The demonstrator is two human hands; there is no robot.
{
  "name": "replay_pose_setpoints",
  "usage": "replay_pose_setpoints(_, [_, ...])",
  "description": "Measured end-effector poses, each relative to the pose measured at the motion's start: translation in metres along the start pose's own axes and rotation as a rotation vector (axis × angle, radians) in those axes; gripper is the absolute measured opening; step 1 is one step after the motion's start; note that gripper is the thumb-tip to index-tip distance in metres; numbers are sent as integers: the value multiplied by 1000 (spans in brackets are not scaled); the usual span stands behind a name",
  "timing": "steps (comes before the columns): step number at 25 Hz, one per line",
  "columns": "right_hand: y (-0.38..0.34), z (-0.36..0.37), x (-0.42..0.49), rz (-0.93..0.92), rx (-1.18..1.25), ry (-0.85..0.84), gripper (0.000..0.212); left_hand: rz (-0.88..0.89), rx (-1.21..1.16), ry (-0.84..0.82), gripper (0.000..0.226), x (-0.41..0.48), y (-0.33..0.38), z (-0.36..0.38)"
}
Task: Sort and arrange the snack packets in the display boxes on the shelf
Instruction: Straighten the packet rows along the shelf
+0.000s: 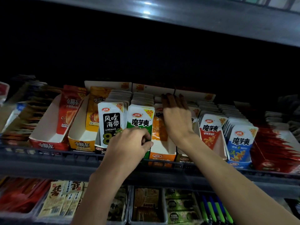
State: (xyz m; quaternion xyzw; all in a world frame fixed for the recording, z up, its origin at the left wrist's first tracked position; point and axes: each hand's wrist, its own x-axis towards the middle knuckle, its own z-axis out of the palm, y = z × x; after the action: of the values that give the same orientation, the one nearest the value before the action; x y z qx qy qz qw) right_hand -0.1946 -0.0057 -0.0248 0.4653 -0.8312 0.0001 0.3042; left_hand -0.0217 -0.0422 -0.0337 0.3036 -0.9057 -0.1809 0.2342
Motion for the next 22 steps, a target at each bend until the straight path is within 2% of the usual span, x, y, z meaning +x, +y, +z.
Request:
replay_pose_setpoints(4, [-1,8,3,26,21,24,84,-6,-2,-28,17,0,-1,0])
replay_pose_setpoints(8, [-3,13,10,70,55,126,70,-7,19,-34,19,-1,0,0])
replay_pose_setpoints(15, [-2,14,13,70,52,174,60,12,78,-69,27,-3,3,-2])
replay_pose_setpoints(19, [-1,12,7,32,41,141,72,84,76,-122,47,-5,4,0])
replay_pose_setpoints(22, [-2,2,-3,16,59,141,74,88,183,-161,25,-4,5,4])
